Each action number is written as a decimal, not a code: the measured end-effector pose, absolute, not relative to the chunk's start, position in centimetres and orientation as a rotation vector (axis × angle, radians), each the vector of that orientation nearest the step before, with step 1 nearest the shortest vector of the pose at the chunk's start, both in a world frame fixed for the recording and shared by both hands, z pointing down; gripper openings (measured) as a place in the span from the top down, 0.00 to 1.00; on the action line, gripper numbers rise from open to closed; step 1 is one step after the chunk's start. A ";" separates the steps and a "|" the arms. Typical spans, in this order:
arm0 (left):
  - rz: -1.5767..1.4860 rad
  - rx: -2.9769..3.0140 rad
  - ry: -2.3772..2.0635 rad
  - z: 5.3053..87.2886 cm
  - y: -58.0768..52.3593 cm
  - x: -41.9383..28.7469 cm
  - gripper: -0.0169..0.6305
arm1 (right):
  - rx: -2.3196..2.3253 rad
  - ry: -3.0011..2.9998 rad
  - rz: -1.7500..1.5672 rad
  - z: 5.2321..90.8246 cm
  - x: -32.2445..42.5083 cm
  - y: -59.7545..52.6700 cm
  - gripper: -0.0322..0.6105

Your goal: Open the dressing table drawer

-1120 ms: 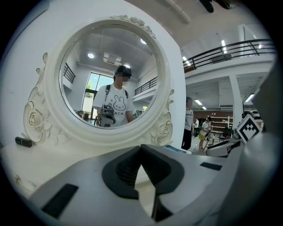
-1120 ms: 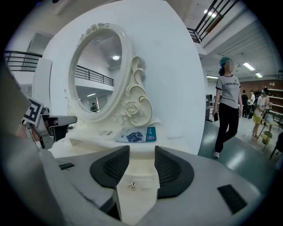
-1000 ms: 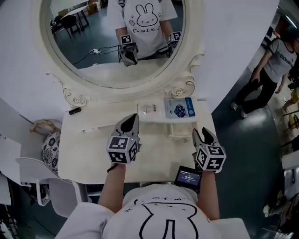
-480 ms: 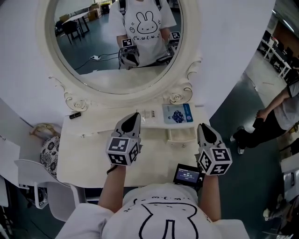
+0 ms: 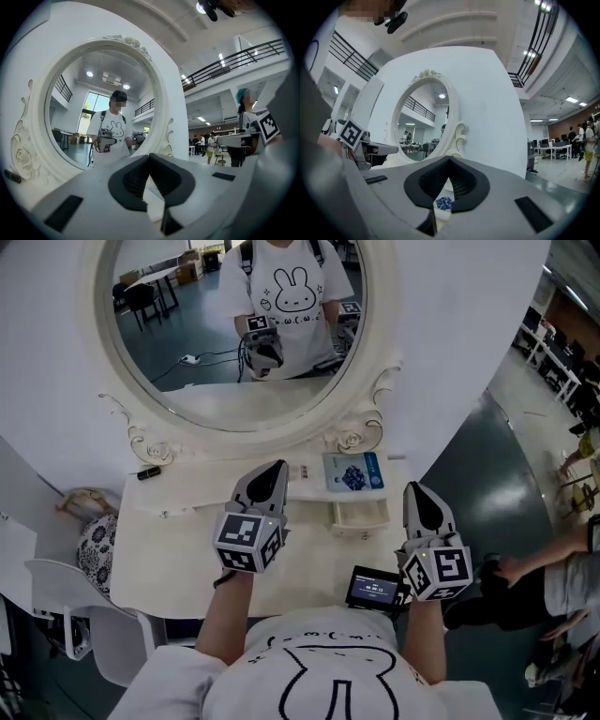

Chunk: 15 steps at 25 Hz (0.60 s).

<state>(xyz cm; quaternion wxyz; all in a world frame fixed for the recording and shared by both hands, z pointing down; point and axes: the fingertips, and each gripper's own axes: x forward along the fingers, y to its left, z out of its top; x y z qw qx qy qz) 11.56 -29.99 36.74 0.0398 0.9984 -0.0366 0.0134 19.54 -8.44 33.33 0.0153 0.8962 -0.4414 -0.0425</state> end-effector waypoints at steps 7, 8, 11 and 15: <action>0.042 3.061 -0.093 36.7 -29.8 11.5 0.96 | 2.772 -1.420 -0.101 33.3 19.2 -9.0 0.93; 0.043 3.062 -0.090 36.7 -29.8 11.5 0.96 | 2.770 -1.423 -0.091 33.4 19.1 -9.1 0.93; 0.043 3.065 -0.085 36.7 -29.8 11.5 0.96 | 2.767 -1.420 -0.070 33.8 19.0 -9.2 0.93; 0.043 3.063 -0.080 36.6 -29.8 11.4 0.96 | 2.787 -1.428 -0.041 34.0 19.0 -9.2 0.93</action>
